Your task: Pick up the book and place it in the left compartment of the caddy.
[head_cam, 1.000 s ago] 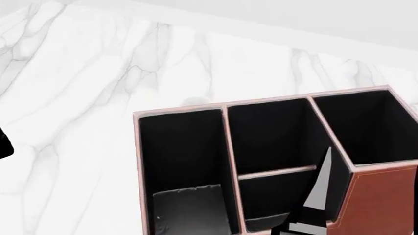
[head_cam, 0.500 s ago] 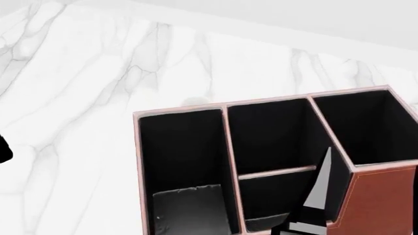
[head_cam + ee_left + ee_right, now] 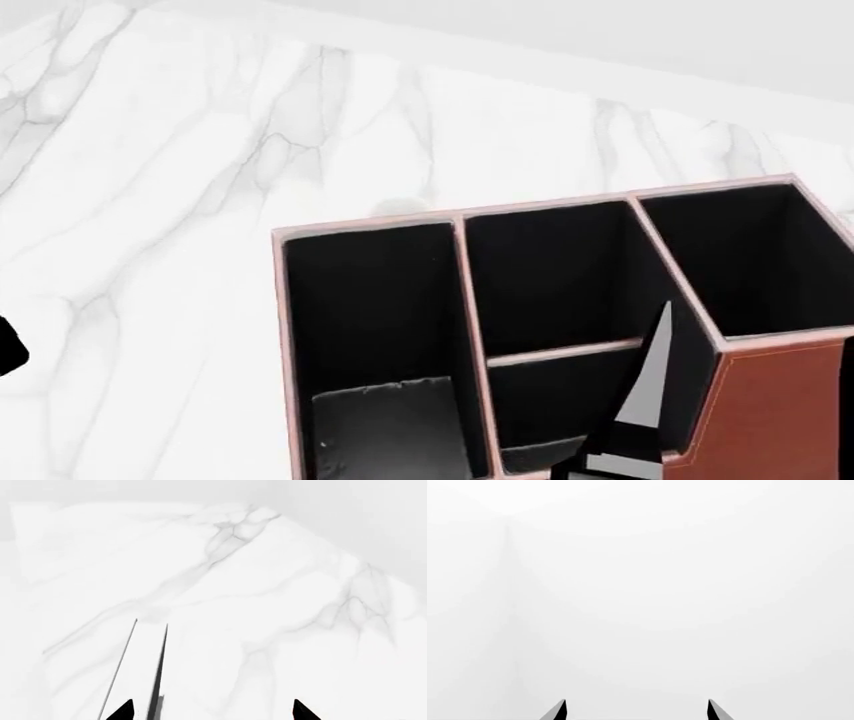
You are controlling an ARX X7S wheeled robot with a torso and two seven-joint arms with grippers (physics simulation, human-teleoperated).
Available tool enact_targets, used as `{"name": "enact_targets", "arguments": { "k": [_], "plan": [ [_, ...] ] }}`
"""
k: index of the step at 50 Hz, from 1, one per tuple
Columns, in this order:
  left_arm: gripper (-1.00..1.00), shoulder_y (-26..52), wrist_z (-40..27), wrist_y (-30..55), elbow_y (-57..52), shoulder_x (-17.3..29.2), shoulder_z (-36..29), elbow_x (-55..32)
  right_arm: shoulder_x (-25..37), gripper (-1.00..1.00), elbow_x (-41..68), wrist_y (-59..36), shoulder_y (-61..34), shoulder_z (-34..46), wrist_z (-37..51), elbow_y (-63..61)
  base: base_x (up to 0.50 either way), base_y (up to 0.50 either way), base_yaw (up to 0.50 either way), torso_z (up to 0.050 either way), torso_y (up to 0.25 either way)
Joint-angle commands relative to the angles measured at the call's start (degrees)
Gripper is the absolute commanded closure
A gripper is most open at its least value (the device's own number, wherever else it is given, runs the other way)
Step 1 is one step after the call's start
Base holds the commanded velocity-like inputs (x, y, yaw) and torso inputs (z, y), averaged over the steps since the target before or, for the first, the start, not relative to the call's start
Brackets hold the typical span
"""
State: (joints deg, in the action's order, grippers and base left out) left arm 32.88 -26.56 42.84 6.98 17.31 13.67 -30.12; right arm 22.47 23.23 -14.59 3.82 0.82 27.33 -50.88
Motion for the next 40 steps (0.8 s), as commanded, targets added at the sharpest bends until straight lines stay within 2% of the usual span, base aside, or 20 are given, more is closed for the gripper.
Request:
{"name": "enact_targets", "arguments": {
  "k": [1, 23, 40],
  "plan": [
    [-1.00, -0.4, 1.1, -1.9, 2.4, -0.6, 1.3, 1.2, -0.9, -1.00, -0.4, 0.6, -0.7, -1.0, -1.5, 1.4, 0.00, 0.00, 0.00, 0.000, 0.000],
    [-1.00, -0.9, 0.5, -0.1, 1.0, 2.0, 0.1, 2.1, -0.5, -1.00, 0.0, 0.6, -1.0, -0.7, -0.9, 1.4, 0.00, 0.00, 0.00, 0.000, 0.000],
    [-1.00, -1.4, 1.2, -1.9, 5.0, 2.6, 1.0, 2.4, -0.2, -1.00, 0.1, 0.9, -0.8, -0.4, -0.7, 1.5, 0.00, 0.00, 0.00, 0.000, 0.000]
  ]
}}
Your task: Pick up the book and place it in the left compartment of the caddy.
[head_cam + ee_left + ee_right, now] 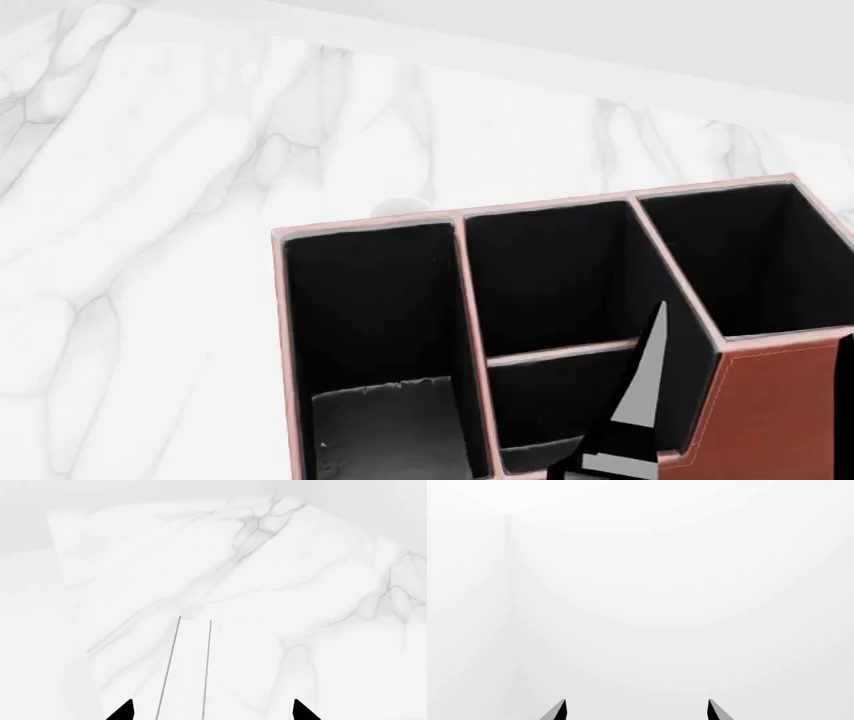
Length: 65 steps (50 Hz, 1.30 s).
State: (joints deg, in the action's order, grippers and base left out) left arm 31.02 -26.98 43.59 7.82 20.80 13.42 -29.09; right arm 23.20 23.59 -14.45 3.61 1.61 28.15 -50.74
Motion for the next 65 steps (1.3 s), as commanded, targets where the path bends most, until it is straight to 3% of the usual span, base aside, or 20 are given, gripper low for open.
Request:
{"name": "enact_targets", "arguments": {
  "k": [1, 62, 63, 65],
  "plan": [
    [-1.00, 0.5, 1.7, -3.0, 4.7, -0.8, 1.2, 1.5, -0.9, -1.00, -0.3, 0.9, -0.6, -1.2, -1.6, 1.5, 0.00, 0.00, 0.00, 0.000, 0.000],
    [-1.00, 0.7, 5.1, -12.3, 19.5, -1.5, -1.7, 5.2, -0.2, -1.00, -0.2, 2.4, -0.6, 0.0, -1.0, 2.0, 0.00, 0.00, 0.00, 0.000, 0.000],
    [1.00, 0.7, 5.2, -12.6, 19.8, -1.5, -1.8, 5.4, -0.1, -1.00, -0.2, 2.4, -0.7, 0.1, -1.0, 2.0, 0.00, 0.00, 0.00, 0.000, 0.000],
    [1.00, 0.7, 5.0, -12.6, 19.6, -1.4, -1.8, 5.4, -0.1, -1.00, -0.2, 2.5, -0.7, 0.2, -1.0, 2.1, 0.00, 0.00, 0.00, 0.000, 0.000]
  ]
}}
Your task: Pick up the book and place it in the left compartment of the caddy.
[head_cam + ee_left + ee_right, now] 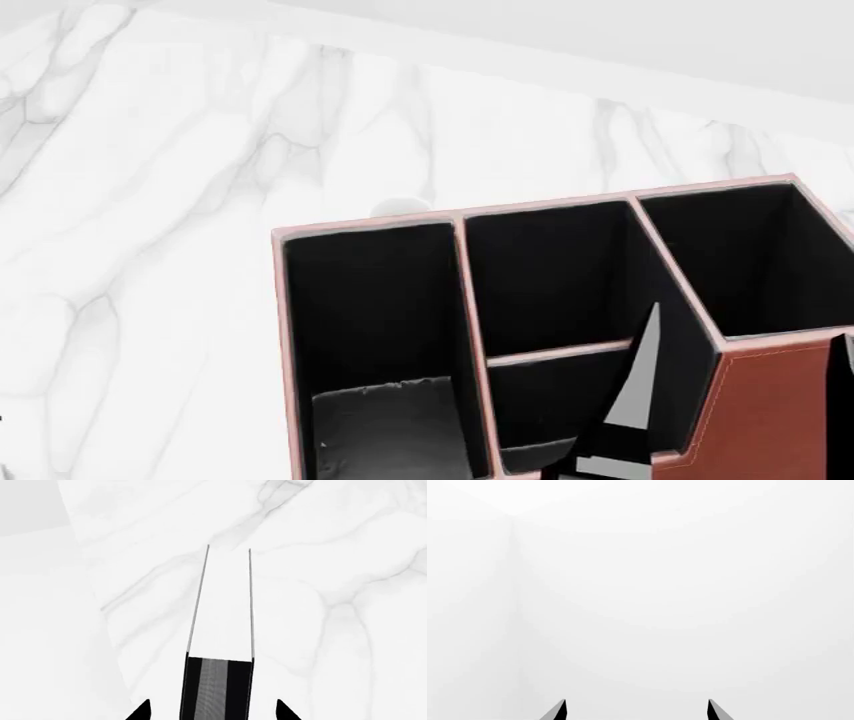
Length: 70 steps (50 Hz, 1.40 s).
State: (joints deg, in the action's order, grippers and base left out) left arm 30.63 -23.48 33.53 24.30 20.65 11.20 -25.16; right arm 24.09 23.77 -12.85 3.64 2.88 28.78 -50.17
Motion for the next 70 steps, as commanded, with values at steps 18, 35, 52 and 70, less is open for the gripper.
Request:
{"name": "enact_targets", "arguments": {
  "k": [18, 35, 52, 70],
  "plan": [
    [1.00, -0.9, 0.6, -2.3, -0.7, -1.0, 0.8, 1.2, -0.9, -1.00, -0.7, 1.0, -1.0, 0.0, -1.6, 1.9, 0.00, 0.00, 0.00, 0.000, 0.001],
    [1.00, -1.1, -1.7, 3.4, -12.9, 0.0, -0.8, 0.3, -0.7, -1.00, -0.9, 1.1, -1.1, 0.7, -1.4, 2.2, 0.00, 0.00, 0.00, 0.000, 0.001],
    [1.00, 5.4, -5.5, 17.4, -34.9, 1.9, -3.8, -4.1, -0.4, -1.00, -0.6, 1.2, -1.2, 0.8, -1.1, 2.0, 0.00, 0.00, 0.00, 0.000, 0.001],
    [1.00, 21.7, -10.2, 34.9, -52.9, 1.5, -9.4, -11.3, -0.1, -1.00, -0.4, 1.5, -1.2, 0.7, -0.8, 2.0, 0.00, 0.00, 0.00, 0.000, 0.002]
  ]
}}
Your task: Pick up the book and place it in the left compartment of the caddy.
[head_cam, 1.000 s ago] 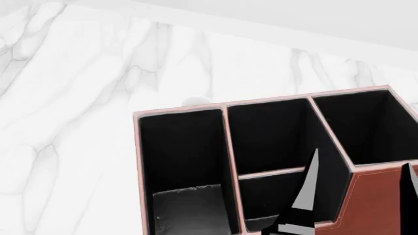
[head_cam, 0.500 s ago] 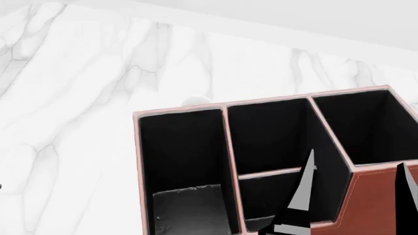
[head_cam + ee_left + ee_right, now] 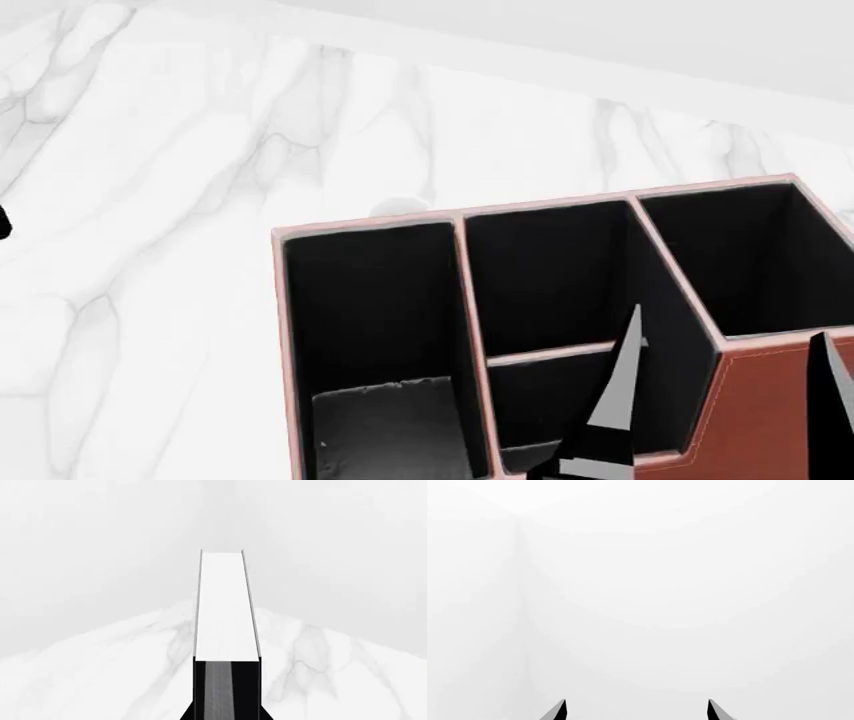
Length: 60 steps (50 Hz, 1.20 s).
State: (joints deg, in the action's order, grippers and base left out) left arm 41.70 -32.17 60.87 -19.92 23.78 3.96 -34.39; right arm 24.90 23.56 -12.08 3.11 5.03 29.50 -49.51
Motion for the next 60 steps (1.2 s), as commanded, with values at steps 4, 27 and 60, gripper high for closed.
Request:
{"name": "enact_targets", "arguments": {
  "k": [4, 27, 60],
  "plan": [
    [1.00, 13.5, -1.8, 9.7, -10.5, -2.3, -3.1, -3.4, -0.9, -1.00, -0.2, 0.8, -0.7, -1.4, -1.4, 1.3, 0.00, 0.00, 0.00, 0.000, 0.003],
    [1.00, 25.8, -4.4, 22.5, -17.9, -12.2, 0.7, -17.1, -0.4, -1.00, 0.0, 1.1, -0.5, -1.4, -1.0, 1.1, 0.00, 0.00, 0.00, 0.000, 0.001],
    [1.00, 14.8, -23.2, 16.3, -28.2, -22.3, -4.7, -36.6, 0.2, -1.00, 0.8, 1.6, -0.4, -1.7, -0.4, 0.9, 0.00, 0.00, 0.00, 0.000, 0.002]
  ]
}}
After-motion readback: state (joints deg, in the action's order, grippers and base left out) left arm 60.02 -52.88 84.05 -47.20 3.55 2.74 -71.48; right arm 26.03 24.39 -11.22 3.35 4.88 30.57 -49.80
